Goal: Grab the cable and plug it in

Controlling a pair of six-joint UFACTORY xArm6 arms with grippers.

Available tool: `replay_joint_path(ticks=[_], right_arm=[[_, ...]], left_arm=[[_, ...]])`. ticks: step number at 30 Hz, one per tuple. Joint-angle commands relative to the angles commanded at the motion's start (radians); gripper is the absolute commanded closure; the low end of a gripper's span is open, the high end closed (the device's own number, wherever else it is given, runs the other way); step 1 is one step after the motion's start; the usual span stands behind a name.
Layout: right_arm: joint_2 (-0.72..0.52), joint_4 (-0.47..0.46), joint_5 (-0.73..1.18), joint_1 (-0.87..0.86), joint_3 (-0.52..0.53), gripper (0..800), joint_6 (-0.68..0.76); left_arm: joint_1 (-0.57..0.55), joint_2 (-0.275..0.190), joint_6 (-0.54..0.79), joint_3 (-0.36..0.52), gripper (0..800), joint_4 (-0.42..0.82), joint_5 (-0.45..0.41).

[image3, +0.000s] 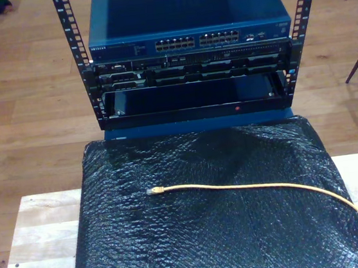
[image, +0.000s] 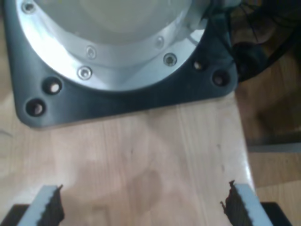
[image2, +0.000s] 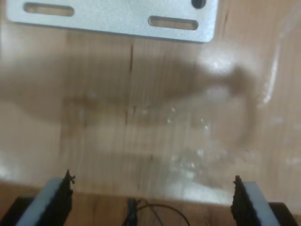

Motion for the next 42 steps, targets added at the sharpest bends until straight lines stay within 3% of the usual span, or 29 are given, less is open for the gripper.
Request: replay_joint_path(ticks=[7,11,21,27,32,37,42], right_arm=[[0.003,0.009,0.195,0.002,-0.175,0,0.091],[0.009,0.014,0.258,0.009,-0.247,0,0.186],[0.057,0.17,0.399,0.091,-0.433,0,0.41],[0.176,0.224,0.482,0.212,-0.589,0,0.614],[0.25,0.31,0.583,0.241,-0.703,0,0.723],[0.273,0.413,0.649,0.244,-0.744,4,0.776],[0.273,0.451,0.667,0.284,-0.76,6,0.832]], left_arm=[[-0.002,0.0,-0.006,-0.064,0,-0.005,0.089],[-0.008,0.002,-0.011,-0.144,0,-0.012,0.157],[-0.037,0.002,-0.04,-0.252,0,-0.133,0.299],[-0.158,0.003,-0.173,-0.324,0,-0.18,0.394],[-0.285,0.011,-0.331,-0.368,0,-0.198,0.422],[-0.37,0.011,-0.43,-0.394,0,-0.224,0.423],[-0.42,0.012,-0.474,-0.414,0,-0.287,0.437]])
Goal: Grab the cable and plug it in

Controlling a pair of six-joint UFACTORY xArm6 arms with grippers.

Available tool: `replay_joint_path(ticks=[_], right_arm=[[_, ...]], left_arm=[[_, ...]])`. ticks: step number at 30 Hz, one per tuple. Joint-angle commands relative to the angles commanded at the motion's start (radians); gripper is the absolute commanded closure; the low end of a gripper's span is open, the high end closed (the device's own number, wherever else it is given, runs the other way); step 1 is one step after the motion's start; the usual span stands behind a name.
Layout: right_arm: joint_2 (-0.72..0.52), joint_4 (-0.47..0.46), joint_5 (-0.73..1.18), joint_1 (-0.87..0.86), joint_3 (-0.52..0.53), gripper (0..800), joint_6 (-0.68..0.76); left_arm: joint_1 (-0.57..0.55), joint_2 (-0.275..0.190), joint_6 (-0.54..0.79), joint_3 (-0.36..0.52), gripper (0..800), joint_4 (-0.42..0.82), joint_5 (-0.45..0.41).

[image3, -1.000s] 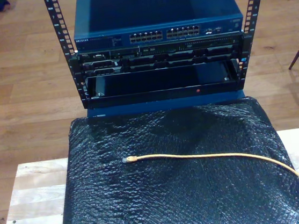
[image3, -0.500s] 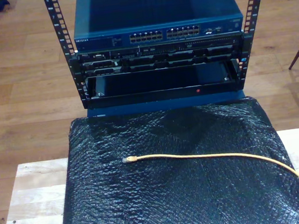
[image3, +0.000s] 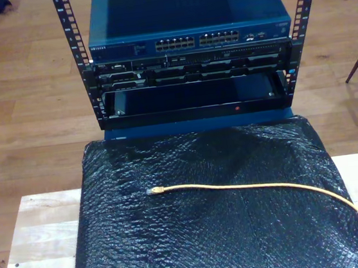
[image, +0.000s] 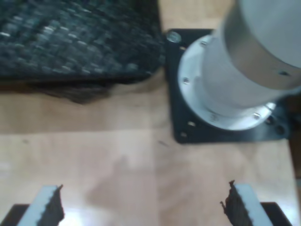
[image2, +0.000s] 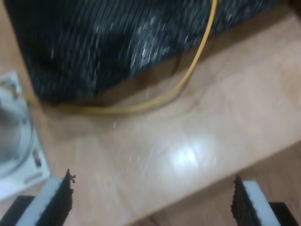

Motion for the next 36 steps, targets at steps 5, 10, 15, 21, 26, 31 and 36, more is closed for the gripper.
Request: replay_joint_path(ticks=[5,10,15,21,26,31,36], right_arm=[[0.0,0.032,0.0,0.055,-0.003,6,0.063],[-0.002,0.066,-0.002,0.115,-0.003,7,0.087],[-0.002,0.095,-0.011,0.203,-0.003,6,0.175],[-0.006,0.124,-0.046,0.301,-0.006,7,0.209],[-0.011,0.132,-0.107,0.411,-0.006,7,0.27],[-0.04,0.132,-0.12,0.499,0.008,7,0.331],[-0.055,0.129,-0.216,0.64,0.002,8,0.42]], left_arm=[[-0.063,0.002,-0.061,0.0,0,-0.006,0.014],[-0.137,0.023,-0.144,0.0,0,-0.031,0.014],[-0.161,0.066,-0.181,-0.002,0,-0.066,0.009],[-0.184,0.071,-0.212,-0.002,0,-0.092,0.003],[-0.201,0.077,-0.222,0.0,0,-0.103,0.003],[-0.203,0.071,-0.261,-0.005,0,-0.106,0.005],[-0.212,0.068,-0.299,-0.015,0,-0.15,0.011]])
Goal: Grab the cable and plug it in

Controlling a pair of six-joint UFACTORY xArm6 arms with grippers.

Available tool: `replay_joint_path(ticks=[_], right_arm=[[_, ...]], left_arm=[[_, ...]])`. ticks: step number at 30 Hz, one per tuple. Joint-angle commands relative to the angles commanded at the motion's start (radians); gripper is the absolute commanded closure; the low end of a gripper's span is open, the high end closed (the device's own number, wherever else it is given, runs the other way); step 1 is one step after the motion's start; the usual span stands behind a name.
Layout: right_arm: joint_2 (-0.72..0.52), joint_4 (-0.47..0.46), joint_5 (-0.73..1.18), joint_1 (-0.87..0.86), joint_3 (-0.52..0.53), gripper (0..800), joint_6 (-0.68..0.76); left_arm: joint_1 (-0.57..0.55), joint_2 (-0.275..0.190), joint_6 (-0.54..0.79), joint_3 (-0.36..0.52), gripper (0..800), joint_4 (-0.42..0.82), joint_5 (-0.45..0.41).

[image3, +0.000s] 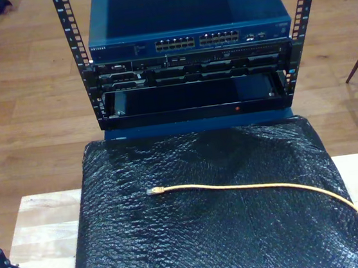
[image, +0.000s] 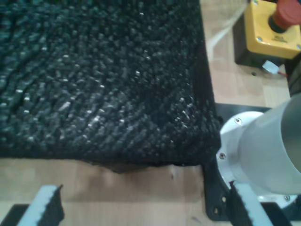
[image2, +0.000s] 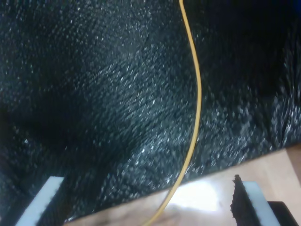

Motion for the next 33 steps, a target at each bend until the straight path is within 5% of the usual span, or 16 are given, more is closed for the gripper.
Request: replay_joint_path(ticks=[17,26,33], right_arm=[[0.071,-0.006,-0.287,0.473,0.0,11,0.269],[0.184,-0.012,-0.422,0.664,-0.006,20,0.298],[0.282,-0.101,-0.525,0.789,-0.008,19,0.35]], left_arm=[[-0.049,0.006,-0.089,0.002,0,-0.068,-0.011],[-0.057,0.009,-0.094,0.009,0,-0.069,-0.035],[-0.064,0.011,-0.112,0.011,0,-0.069,-0.035]])
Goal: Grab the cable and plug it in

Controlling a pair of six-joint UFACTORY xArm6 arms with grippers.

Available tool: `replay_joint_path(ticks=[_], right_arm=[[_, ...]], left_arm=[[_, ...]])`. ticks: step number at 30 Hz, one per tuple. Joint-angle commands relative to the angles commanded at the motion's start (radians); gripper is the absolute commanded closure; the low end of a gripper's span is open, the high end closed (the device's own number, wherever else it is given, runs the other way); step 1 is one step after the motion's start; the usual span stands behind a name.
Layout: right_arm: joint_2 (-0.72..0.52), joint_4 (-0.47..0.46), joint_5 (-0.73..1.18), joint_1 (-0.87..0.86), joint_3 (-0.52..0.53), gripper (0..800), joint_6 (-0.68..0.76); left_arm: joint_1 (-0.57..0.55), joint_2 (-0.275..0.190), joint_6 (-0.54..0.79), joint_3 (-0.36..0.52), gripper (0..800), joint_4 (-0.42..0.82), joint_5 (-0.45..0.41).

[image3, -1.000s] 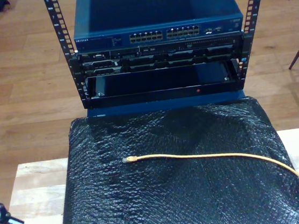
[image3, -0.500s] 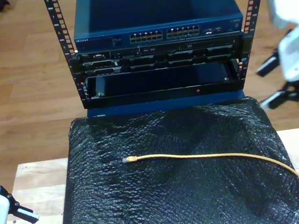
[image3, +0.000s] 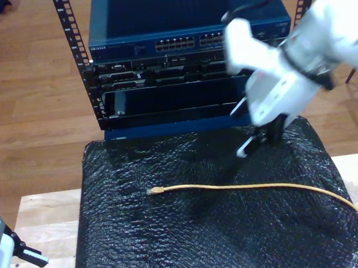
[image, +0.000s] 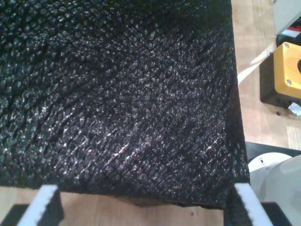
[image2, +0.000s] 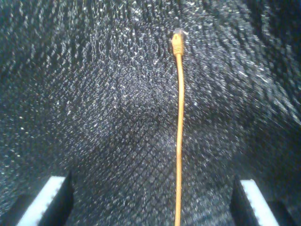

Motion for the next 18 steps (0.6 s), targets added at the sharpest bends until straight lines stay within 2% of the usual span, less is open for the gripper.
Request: replay_joint_path(ticks=[4,11,18], right_arm=[[0.064,-0.106,-0.064,0.089,-0.025,19,0.072],[0.201,-0.221,-0.077,0.209,-0.132,14,0.219],[0.33,-0.423,-0.077,0.302,-0.247,14,0.405]], left_arm=[[0.0,0.002,0.0,0.002,0,0.0,-0.002],[0.0,0.018,-0.003,0.0,0,0.0,-0.002],[0.0,0.021,-0.012,0.002,0,0.0,-0.002]])
